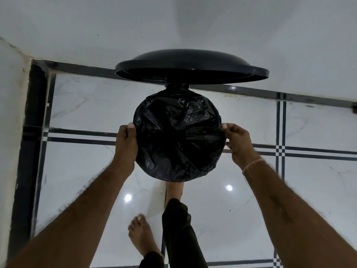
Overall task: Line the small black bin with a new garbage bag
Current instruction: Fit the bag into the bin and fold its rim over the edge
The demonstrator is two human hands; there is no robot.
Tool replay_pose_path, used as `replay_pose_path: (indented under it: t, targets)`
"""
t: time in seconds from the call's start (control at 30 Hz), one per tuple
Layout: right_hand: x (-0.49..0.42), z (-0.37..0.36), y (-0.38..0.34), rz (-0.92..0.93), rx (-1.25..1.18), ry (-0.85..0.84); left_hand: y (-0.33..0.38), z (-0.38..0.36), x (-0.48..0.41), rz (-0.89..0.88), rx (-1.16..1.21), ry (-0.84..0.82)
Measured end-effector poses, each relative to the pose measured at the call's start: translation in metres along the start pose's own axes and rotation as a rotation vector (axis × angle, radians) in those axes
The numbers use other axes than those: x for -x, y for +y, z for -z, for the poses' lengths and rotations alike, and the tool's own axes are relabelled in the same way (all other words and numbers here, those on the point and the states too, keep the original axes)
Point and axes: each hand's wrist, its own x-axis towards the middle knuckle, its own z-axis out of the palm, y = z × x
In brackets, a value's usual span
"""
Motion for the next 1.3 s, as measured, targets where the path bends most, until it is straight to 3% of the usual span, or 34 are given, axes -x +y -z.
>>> replay_pose_path:
  t: [0.23, 0.33, 0.37, 0.43, 0.47, 0.53, 0.6, 0.63, 0.73, 0.8, 0.9, 1.07, 1.17, 1.2, 1.23, 1.3]
  targets:
    - [-0.002, -0.009, -0.007, -0.128, 0.081, -0.206, -0.003, -0.002, -0.006, -0.029, -0.11, 0.052]
    - [-0.003, -0.012, -0.008, -0.087, 0.032, -0.071, -0.004, 0.0, -0.007, -0.053, -0.118, 0.018]
    - [-0.002, -0.013, -0.004, -0.003, 0.076, 0.079, -0.005, 0.001, -0.006, -0.064, -0.133, 0.015]
    - [0.016, -0.02, 0.002, 0.366, 0.321, 0.375, -0.005, 0.0, -0.004, -0.103, -0.169, 0.027]
    - [0.033, -0.031, 0.001, 0.567, 0.401, 0.373, -0.005, -0.001, -0.002, -0.136, -0.194, 0.04]
    - [0.058, -0.064, -0.006, 0.765, 0.471, 0.039, -0.007, -0.001, 0.001, -0.207, -0.239, 0.062]
    - [0.058, -0.102, -0.012, 0.715, 0.576, -0.296, -0.01, -0.002, 0.003, -0.267, -0.249, 0.072]
    - [0.051, -0.119, -0.016, 0.664, 0.596, -0.362, -0.011, -0.002, 0.003, -0.287, -0.25, 0.073]
    - [0.008, -0.155, -0.027, 0.349, 0.442, -0.347, -0.017, -0.004, 0.0, -0.334, -0.263, 0.097]
    - [-0.02, -0.166, -0.023, 0.155, 0.462, -0.359, -0.022, -0.006, -0.003, -0.352, -0.277, 0.122]
    - [-0.043, -0.174, -0.008, 0.048, 0.584, -0.402, -0.028, -0.01, -0.006, -0.353, -0.273, 0.163]
    - [-0.024, -0.157, -0.003, 0.06, 0.546, -0.313, -0.026, -0.01, -0.005, -0.345, -0.264, 0.159]
    - [0.041, -0.127, -0.011, 0.521, 0.529, -0.077, -0.018, -0.008, -0.001, -0.306, -0.239, 0.117]
    - [0.063, -0.119, -0.014, 0.602, 0.448, -0.093, -0.016, -0.007, 0.0, -0.296, -0.229, 0.11]
    - [0.083, -0.116, -0.019, 0.569, 0.334, -0.205, -0.015, -0.007, 0.001, -0.286, -0.217, 0.106]
    - [0.102, -0.124, -0.024, 0.264, 0.258, -0.505, -0.013, -0.007, 0.001, -0.26, -0.196, 0.099]
